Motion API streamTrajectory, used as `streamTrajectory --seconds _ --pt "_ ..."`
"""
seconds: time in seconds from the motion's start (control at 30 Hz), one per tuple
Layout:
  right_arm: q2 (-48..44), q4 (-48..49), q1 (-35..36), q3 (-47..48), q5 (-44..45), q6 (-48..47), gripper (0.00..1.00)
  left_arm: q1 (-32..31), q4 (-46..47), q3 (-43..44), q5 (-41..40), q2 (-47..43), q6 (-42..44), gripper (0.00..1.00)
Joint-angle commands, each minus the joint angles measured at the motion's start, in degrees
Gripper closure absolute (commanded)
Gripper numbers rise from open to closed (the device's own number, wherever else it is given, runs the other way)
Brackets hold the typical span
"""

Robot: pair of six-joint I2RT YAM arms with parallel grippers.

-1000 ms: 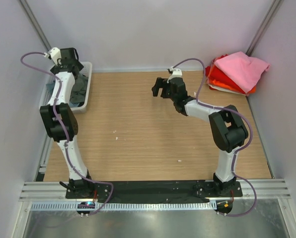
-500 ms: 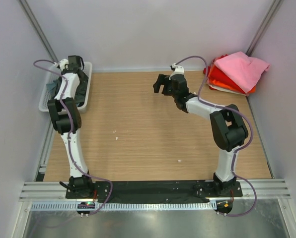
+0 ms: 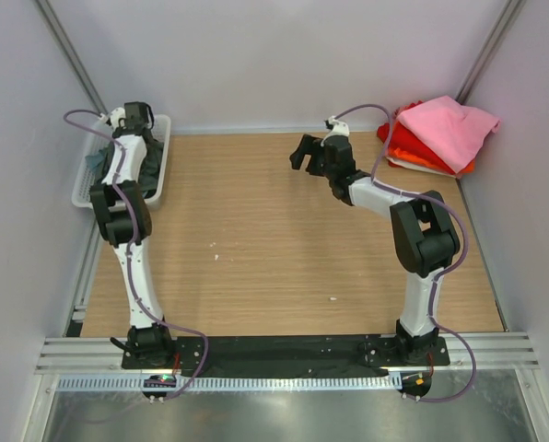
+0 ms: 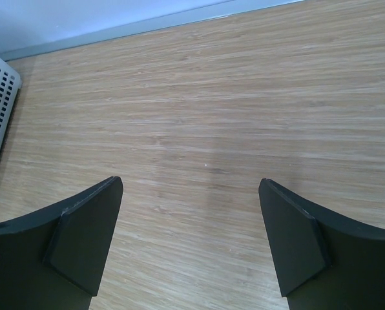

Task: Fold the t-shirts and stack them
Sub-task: Grab the tshirt from the pile, then move the tshirt to the center of the board

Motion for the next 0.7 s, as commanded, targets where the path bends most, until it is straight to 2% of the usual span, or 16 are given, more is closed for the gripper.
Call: streamTrajectory --seconds 0.0,0.2,0.33,0.5,0.53,0.57,0.63,0.67 --pt "0.43 0.69 -0.72 2.54 -0.92 1.57 0.07 -0.01 0.23 2.57 0.26 -6.1 0.52 1.0" --pt "-0.97 2.45 -1.69 0.7 -1.01 3.07 0.08 -5.98 0.93 5.81 -1.14 -21.22 4.2 1.0" --pt "-3.17 4.2 -3.36 -2.55 -0.05 3.94 0.08 -14.75 0.85 10.11 -2.11 -29.13 9.47 1.0" --pt "-6.33 7.98 -7.66 -8.08 -1.01 7.9 0.08 -24.77 -0.73 10.21 -0.53 -35.55 15.46 0.99" --pt "-6.77 8.69 -8.28 -8.7 -0.93 8.43 0.07 -26.1 -2.82 10.21 -1.31 -35.73 15.9 0.95" --pt "-7.39 8.69 -9.42 -9.23 -1.01 9.04 0.06 -27.16 -4.06 10.13 -2.28 -35.74 16.42 0.85" --pt "-9.49 9.22 -10.48 -11.07 -0.93 8.96 0.05 -28.93 -8.87 9.69 -1.94 -35.56 15.21 0.77" --pt "-10.29 9.83 -10.92 -12.12 -0.92 8.87 0.04 -28.93 -10.39 8.99 0.41 -35.65 13.98 0.58"
